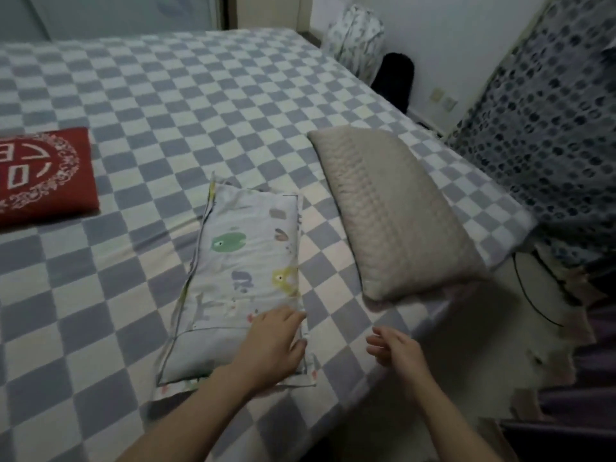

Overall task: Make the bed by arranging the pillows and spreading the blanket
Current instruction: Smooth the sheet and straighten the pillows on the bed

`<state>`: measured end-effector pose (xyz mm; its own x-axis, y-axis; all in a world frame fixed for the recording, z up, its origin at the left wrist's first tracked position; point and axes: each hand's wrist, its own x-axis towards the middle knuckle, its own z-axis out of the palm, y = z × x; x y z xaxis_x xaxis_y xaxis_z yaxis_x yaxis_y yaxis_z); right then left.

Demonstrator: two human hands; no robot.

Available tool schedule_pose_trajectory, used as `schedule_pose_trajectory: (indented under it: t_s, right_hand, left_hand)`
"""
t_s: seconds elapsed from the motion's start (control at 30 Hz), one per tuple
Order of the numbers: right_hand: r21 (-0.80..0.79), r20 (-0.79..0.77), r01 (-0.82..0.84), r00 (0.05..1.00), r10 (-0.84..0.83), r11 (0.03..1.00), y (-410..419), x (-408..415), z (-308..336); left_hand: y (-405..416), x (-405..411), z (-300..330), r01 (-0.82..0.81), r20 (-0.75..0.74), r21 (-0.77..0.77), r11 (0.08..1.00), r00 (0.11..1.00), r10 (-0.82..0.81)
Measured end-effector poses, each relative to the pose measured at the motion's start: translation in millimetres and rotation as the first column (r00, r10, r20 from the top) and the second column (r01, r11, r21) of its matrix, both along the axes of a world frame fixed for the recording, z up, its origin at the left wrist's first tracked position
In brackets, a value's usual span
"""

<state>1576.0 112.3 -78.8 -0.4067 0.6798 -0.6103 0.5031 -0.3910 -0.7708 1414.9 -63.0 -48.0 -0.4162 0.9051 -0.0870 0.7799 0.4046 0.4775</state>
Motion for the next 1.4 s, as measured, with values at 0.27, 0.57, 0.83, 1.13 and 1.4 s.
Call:
schedule_pose_trajectory:
  t_s: [0.27, 0.57, 0.83, 1.13, 1.4]
  right_hand:
    - [0.024, 0.028, 0.022, 0.999, -0.022, 0.999, 162, -7, -38]
    - [0.164, -0.082, 0.185, 0.981, -0.173, 0.969, 260, -8, -62]
    - [0.305, -0.089, 0.294, 0.956, -0.281, 0.906, 265, 4, -71]
    - [0.473, -0.096, 0.216, 0.976, -0.194, 0.854, 253, -40, -10]
    - [0.41, 0.161, -0.121, 0.985, 0.059, 0.904, 230, -69, -10]
  left_hand:
    - [177, 20, -15, -0.058, 0.279, -0.171, 0.984, 0.955, 0.105]
    - [316, 5, -85, -0.479, 0.695, -0.289, 0.829, 0.49, 0.526]
    - [341, -19, -110, -0.647, 0.637, -0.402, 0.649, 0.311, 0.705]
    - [271, -39, -15, -0.666, 0.71, -0.102, 0.739, 0.471, 0.523]
    - [102, -43, 48, -0.162, 0.407, -0.581, 0.798, 0.791, 0.457]
